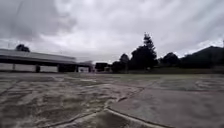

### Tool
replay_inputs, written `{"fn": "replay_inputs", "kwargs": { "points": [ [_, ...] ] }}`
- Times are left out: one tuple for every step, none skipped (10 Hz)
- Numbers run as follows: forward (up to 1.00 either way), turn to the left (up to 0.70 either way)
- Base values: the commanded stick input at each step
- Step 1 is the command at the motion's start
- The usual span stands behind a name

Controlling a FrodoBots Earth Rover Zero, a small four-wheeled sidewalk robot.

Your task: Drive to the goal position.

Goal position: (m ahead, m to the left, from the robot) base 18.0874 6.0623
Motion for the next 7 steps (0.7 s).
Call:
{"fn": "replay_inputs", "kwargs": {
  "points": [
    [0.7,0.0],
    [0.7,0.0],
    [0.7,0.0],
    [0.7,0.0],
    [0.7,0.0],
    [0.7,0.0],
    [0.7,0.0]
  ]
}}
